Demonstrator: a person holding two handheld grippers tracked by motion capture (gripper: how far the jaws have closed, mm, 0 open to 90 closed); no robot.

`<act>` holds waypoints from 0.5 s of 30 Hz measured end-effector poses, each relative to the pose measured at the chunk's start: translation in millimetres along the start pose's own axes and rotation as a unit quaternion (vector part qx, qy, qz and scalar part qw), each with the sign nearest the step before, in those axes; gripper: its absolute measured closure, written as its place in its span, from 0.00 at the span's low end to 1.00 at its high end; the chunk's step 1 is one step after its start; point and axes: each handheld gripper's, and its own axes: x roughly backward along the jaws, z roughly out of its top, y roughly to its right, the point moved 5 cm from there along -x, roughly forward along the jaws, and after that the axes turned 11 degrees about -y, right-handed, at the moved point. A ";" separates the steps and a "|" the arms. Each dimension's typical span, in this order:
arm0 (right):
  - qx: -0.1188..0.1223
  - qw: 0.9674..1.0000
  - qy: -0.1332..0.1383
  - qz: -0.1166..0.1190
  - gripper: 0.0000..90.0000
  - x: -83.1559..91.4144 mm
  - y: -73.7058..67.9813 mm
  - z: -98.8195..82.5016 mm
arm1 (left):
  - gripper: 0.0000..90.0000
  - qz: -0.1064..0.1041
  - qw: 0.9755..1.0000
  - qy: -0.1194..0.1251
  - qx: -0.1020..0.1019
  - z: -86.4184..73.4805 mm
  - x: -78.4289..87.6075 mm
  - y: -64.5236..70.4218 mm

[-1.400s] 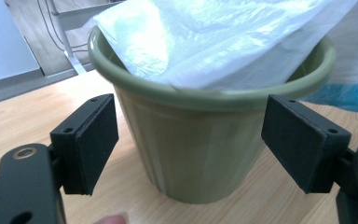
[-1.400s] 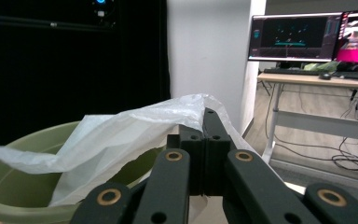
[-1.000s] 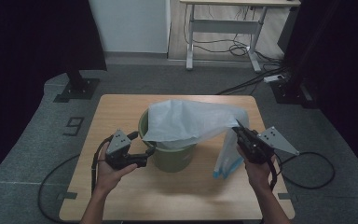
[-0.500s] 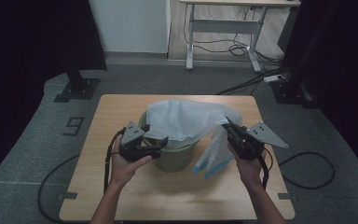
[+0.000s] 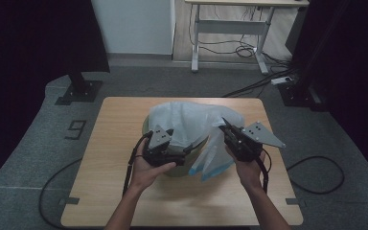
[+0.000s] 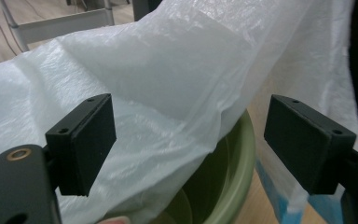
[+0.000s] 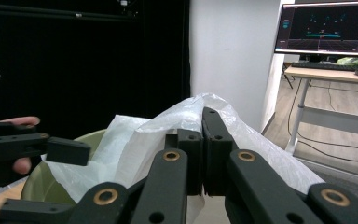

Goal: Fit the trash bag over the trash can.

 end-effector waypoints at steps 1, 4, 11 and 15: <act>0.000 1.000 -0.001 0.002 0.96 0.3 -0.6 -0.4 | 0.19 -0.001 1.000 0.000 0.000 1.7 -2.3 1.2; 0.002 1.000 -0.002 0.004 0.96 1.6 -1.4 -2.1 | 0.19 0.006 1.000 -0.004 -0.009 7.4 -9.2 5.6; -0.001 1.000 -0.002 0.011 0.95 4.7 -0.3 -4.5 | 0.43 0.040 0.999 -0.017 -0.012 18.2 -21.9 11.7; -0.004 1.000 -0.004 0.014 0.94 6.6 1.7 -6.4 | 0.65 0.034 0.999 -0.020 0.000 19.4 -24.2 10.1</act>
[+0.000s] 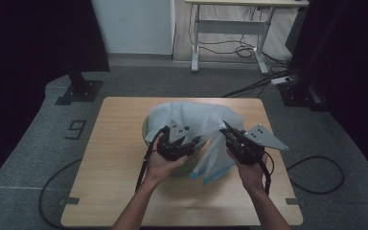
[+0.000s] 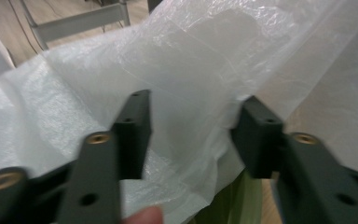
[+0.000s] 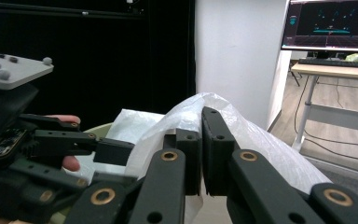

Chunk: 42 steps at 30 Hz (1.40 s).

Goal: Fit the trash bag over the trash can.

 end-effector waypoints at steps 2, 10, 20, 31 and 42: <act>-0.001 1.000 -0.003 0.002 0.93 0.2 1.0 -2.0 | 0.78 -0.019 1.000 -0.003 0.009 0.7 -1.5 -1.1; -0.005 0.999 -0.029 0.021 0.87 -3.5 2.6 -17.3 | 0.98 -0.075 0.997 0.002 0.032 0.9 -1.9 -4.7; -0.029 0.998 -0.049 -0.024 0.44 -4.5 -3.4 -59.7 | 0.99 -0.107 0.993 0.002 0.042 -0.3 -2.0 -3.8; -0.062 0.993 -0.095 -0.022 0.24 -6.9 -18.6 -121.9 | 1.00 -0.110 0.993 0.005 0.046 0.7 -1.2 -3.9; -0.072 0.987 -0.136 -0.036 0.24 -51.9 -31.6 -145.2 | 0.99 -0.117 0.992 0.003 0.046 0.4 -1.7 -4.0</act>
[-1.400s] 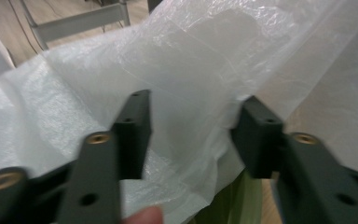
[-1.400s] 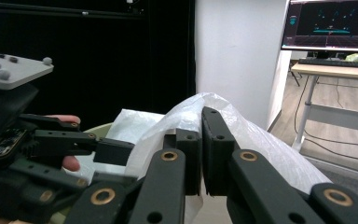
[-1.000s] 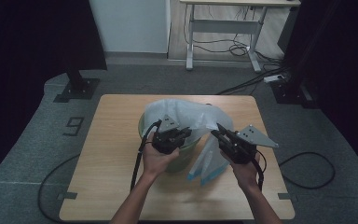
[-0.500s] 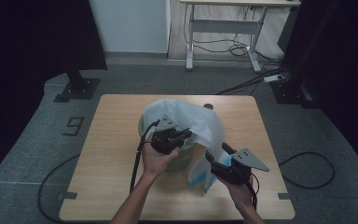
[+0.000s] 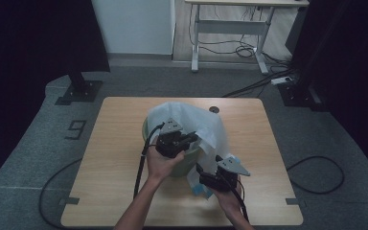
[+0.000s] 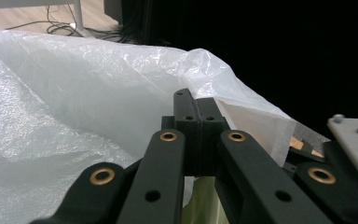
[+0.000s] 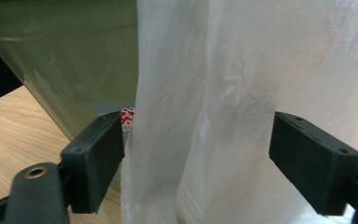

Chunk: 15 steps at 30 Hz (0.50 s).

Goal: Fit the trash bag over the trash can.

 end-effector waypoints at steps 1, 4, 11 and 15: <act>0.001 1.000 0.003 -0.001 0.29 -1.6 -0.3 0.8 | 0.99 0.000 1.000 0.000 0.000 0.0 0.0 0.0; 0.003 1.000 0.009 0.010 0.49 -3.7 0.4 3.0 | 0.99 -0.003 1.000 0.001 -0.001 -0.2 0.6 0.8; 0.026 0.999 0.031 0.021 0.97 5.6 17.2 14.7 | 0.99 -0.008 1.000 0.000 -0.006 -1.7 4.4 2.1; 0.042 0.998 0.045 0.022 0.98 18.2 25.8 19.5 | 0.99 -0.011 1.000 -0.002 -0.006 -3.2 6.2 0.3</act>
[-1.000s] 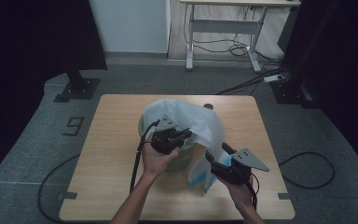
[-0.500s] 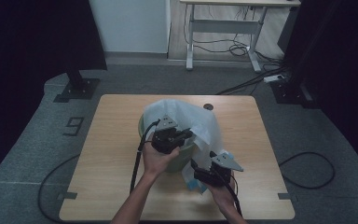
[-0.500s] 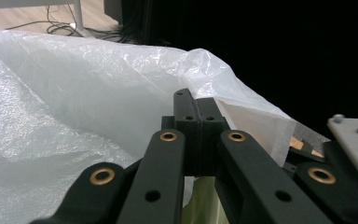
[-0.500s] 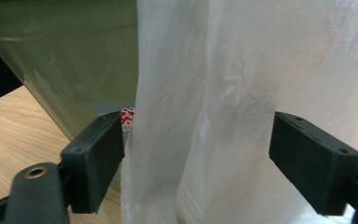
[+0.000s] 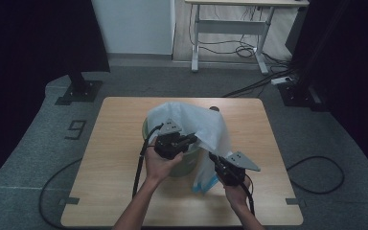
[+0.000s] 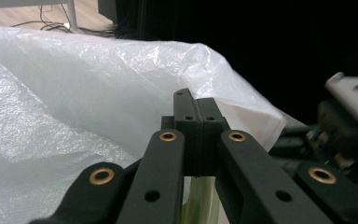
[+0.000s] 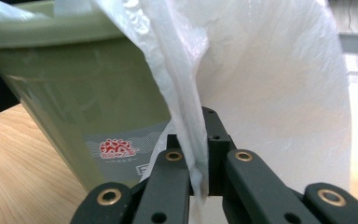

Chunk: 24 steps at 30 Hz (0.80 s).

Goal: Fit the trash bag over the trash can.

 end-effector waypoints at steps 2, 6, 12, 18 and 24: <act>0.005 1.000 0.009 -0.009 0.98 10.1 7.8 5.1 | 0.99 -0.003 1.000 0.000 0.001 -0.7 0.0 -0.5; 0.021 0.999 0.024 -0.033 0.98 27.2 21.1 21.3 | 0.99 -0.011 1.000 0.005 0.003 -0.9 -0.4 0.3; 0.041 0.994 0.073 -0.066 0.98 56.4 31.9 68.4 | 0.99 -0.027 1.000 0.014 0.004 3.9 -1.5 5.8; 0.072 0.988 0.112 -0.079 0.98 84.5 26.3 111.9 | 0.98 -0.053 0.998 0.025 -0.003 9.1 3.3 13.3; 0.092 0.989 0.101 -0.057 0.98 76.5 11.6 125.4 | 0.93 -0.062 0.998 0.031 -0.002 3.2 16.5 5.1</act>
